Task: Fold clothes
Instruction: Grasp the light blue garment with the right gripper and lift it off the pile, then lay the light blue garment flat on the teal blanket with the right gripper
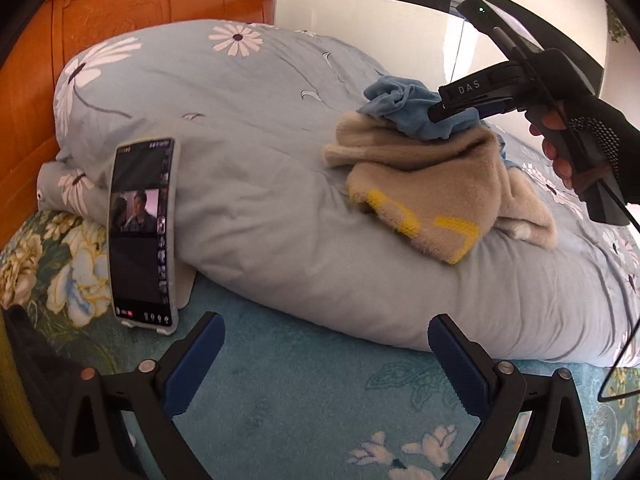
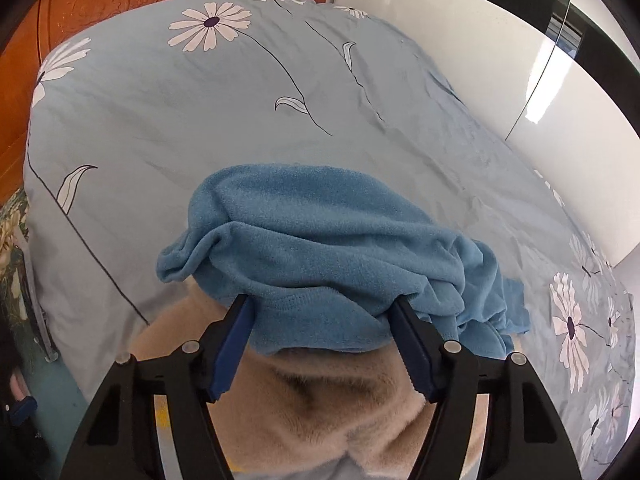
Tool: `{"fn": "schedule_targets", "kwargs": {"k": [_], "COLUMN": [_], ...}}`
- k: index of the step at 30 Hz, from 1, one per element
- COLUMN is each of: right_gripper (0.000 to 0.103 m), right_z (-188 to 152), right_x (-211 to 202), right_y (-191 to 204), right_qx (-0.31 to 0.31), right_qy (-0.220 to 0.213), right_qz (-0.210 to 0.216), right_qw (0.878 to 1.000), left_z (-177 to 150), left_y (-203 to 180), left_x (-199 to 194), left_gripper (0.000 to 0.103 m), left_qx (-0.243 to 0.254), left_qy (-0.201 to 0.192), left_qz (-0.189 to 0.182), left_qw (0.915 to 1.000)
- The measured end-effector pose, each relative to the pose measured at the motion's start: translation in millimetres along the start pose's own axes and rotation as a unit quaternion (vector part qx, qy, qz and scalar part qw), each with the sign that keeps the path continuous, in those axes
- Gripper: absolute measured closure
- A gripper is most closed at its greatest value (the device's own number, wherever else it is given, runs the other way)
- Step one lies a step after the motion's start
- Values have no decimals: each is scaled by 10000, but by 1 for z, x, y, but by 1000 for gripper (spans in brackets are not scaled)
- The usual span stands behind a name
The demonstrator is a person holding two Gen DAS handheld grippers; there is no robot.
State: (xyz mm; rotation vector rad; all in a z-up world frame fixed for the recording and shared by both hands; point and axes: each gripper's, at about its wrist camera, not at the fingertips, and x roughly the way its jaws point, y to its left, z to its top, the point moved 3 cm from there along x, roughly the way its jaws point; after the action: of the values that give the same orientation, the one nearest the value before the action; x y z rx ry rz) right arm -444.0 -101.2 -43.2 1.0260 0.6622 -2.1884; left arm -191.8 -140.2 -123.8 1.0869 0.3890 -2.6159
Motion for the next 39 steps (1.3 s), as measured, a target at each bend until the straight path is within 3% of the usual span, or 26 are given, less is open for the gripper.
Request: {"fn": "schedule_targets", "kwargs": {"k": [4,6,12,23,26,31,33,37,39], "right_gripper": [75,81,85,85,85,85,85,85,85], "right_z": [6,9,15,-44,-83,-168,-213,-313,-364], "right_x": [1,-10,-72,-258,-303,-351,-356,-344,-335], "right_y": [-3,-9,-56,-108,-115,-99,-92,-78,-69], "right_qx": [406,663,1570,2047,2056,2079,2255,2513,2733], "right_qy": [21,-160,-893,-1946,-1919,-1523,-1202,-296,94], "right_qz": [16,125,591,673,682,688,827,606,585], "right_qw": [9992,9976,9818,9569,9572,9638,9632,9656,9601], "left_z": [-7,-8,-7,-4,-6,-17,-24,-40,-49], "left_y": [3,1,-6,-31,-40,-56,-61,-74,-80], "left_x": [1,-1,-13,-66,-87,-127,-140,-161,-170], "left_gripper": [0,0,0,0,0,0,0,0,0], "left_qx": [-78,-73,-8,267,373,651,677,773,836], "left_qy": [119,133,153,201,223,293,375,627,752], "left_qz": [-55,-83,-191,-439,-555,-701,-824,-1020,-1097], "left_qw": [9999,9999,9997,9985,9975,9950,9936,9898,9876]}}
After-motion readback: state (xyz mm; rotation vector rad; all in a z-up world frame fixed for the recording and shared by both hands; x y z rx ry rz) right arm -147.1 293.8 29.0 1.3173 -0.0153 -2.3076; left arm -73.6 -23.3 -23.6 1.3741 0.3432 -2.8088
